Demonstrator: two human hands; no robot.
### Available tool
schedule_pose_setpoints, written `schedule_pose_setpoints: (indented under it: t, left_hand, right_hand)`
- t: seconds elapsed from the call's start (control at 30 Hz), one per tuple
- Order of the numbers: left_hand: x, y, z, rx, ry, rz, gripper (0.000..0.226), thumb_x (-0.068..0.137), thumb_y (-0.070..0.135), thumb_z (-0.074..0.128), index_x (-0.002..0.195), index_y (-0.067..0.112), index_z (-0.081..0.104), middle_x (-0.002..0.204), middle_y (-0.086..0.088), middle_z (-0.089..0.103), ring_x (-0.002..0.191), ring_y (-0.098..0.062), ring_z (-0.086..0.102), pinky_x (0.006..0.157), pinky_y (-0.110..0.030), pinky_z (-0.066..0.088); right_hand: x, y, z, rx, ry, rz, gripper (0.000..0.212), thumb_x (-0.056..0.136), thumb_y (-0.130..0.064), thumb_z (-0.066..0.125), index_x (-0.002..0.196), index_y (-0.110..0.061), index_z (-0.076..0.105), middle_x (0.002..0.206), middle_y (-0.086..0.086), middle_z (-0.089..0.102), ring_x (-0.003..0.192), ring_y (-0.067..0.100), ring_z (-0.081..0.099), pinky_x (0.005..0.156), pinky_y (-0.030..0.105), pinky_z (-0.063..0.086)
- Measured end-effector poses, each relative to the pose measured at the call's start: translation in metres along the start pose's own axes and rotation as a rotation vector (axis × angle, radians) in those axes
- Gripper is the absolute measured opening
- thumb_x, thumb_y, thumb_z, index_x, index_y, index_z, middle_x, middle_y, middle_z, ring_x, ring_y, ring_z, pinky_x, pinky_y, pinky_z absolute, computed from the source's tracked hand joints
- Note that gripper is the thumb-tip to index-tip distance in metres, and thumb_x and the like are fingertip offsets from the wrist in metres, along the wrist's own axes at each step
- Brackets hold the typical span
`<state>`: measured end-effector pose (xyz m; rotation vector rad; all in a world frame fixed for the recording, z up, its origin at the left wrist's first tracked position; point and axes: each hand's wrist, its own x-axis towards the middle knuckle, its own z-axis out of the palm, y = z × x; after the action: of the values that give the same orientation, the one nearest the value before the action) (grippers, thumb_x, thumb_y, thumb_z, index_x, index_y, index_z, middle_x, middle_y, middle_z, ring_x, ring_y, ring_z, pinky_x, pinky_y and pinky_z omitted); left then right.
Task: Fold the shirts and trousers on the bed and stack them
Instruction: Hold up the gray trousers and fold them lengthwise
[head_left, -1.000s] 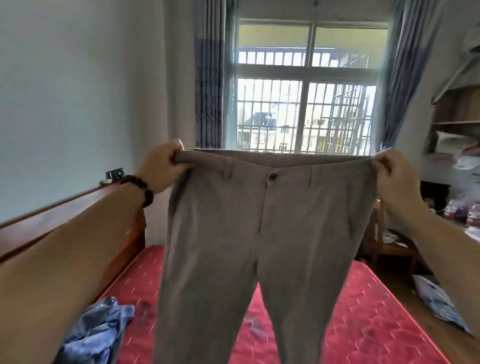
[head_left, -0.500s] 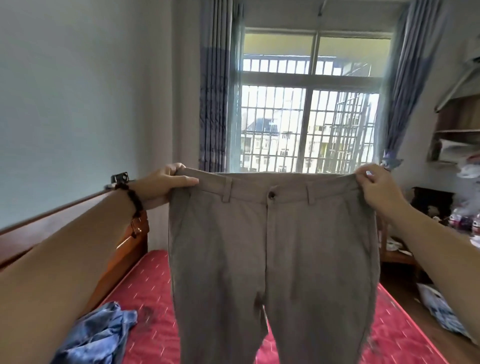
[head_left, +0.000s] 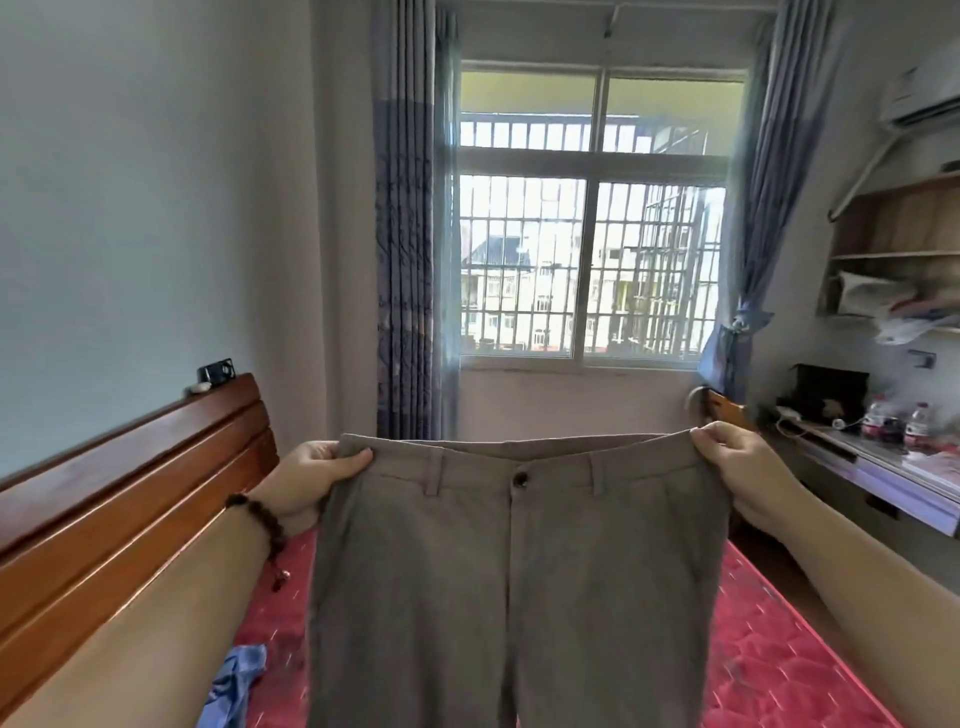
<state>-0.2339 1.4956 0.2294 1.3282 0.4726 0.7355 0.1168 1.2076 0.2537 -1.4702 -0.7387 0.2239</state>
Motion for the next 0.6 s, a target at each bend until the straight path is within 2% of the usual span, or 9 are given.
schedule_pose_setpoints:
  t: [0.07, 0.17, 0.23, 0.3, 0.43, 0.53, 0.6]
  left_hand:
    - [-0.001, -0.009, 0.001, -0.087, 0.045, -0.040, 0.029, 0.083, 0.011, 0.063, 0.102, -0.010, 0.065, 0.093, -0.023, 0.071, 0.071, -0.026, 0.071, 0.058, -0.029, 0.058]
    - [-0.008, -0.021, 0.019, -0.177, 0.147, -0.065, 0.019, 0.094, 0.011, 0.056, 0.097, -0.005, 0.066, 0.082, -0.020, 0.073, 0.067, -0.025, 0.071, 0.055, -0.030, 0.057]
    - [-0.016, -0.026, 0.040, -0.226, 0.257, -0.003, 0.017, 0.094, 0.011, 0.058, 0.095, -0.003, 0.068, 0.081, -0.018, 0.073, 0.068, -0.025, 0.071, 0.057, -0.031, 0.058]
    - [-0.030, -0.024, 0.070, -0.280, 0.318, 0.089, 0.014, 0.093, 0.011, 0.061, 0.092, 0.001, 0.070, 0.083, -0.017, 0.073, 0.074, -0.027, 0.070, 0.066, -0.035, 0.059]
    - [-0.069, -0.016, 0.136, -0.213, 0.375, 0.227, 0.016, 0.094, 0.012, 0.060, 0.082, 0.011, 0.072, 0.087, -0.015, 0.072, 0.084, -0.028, 0.066, 0.082, -0.043, 0.057]
    - [-0.102, -0.015, 0.180, -0.079, 0.370, 0.277, 0.015, 0.094, 0.014, 0.060, 0.085, 0.011, 0.072, 0.095, -0.020, 0.071, 0.085, -0.025, 0.064, 0.089, -0.052, 0.053]
    - [-0.126, -0.016, 0.203, 0.030, 0.305, 0.284, 0.018, 0.092, 0.028, 0.062, 0.089, 0.012, 0.071, 0.095, -0.017, 0.072, 0.087, -0.020, 0.066, 0.088, -0.049, 0.054]
  right_hand:
    - [-0.008, 0.003, 0.000, 0.075, 0.063, 0.066, 0.017, 0.095, -0.012, 0.058, 0.079, -0.008, 0.060, 0.064, 0.007, 0.062, 0.048, 0.008, 0.057, 0.045, 0.020, 0.049]
    - [-0.024, 0.009, 0.006, 0.194, 0.200, 0.100, 0.021, 0.092, -0.016, 0.062, 0.072, -0.011, 0.060, 0.052, -0.001, 0.063, 0.044, 0.008, 0.058, 0.043, 0.020, 0.049]
    - [-0.038, 0.004, 0.016, 0.235, 0.289, 0.097, 0.025, 0.091, -0.018, 0.065, 0.068, -0.014, 0.058, 0.052, -0.002, 0.061, 0.043, 0.007, 0.057, 0.044, 0.020, 0.049]
    - [-0.056, -0.007, 0.028, 0.304, 0.310, 0.092, 0.025, 0.091, -0.021, 0.066, 0.067, -0.016, 0.057, 0.057, -0.001, 0.062, 0.048, 0.008, 0.058, 0.048, 0.022, 0.051]
    - [-0.107, -0.040, 0.066, 0.368, 0.158, 0.090, 0.014, 0.087, -0.025, 0.070, 0.078, -0.016, 0.065, 0.077, 0.006, 0.066, 0.072, 0.020, 0.061, 0.072, 0.037, 0.053]
    - [-0.157, -0.061, 0.096, 0.350, -0.015, 0.035, 0.012, 0.083, -0.023, 0.075, 0.075, -0.015, 0.072, 0.074, 0.008, 0.068, 0.070, 0.024, 0.059, 0.071, 0.038, 0.049]
    - [-0.186, -0.071, 0.103, 0.293, -0.068, 0.028, 0.009, 0.080, -0.022, 0.077, 0.074, -0.015, 0.076, 0.075, 0.009, 0.071, 0.069, 0.022, 0.062, 0.068, 0.034, 0.049]
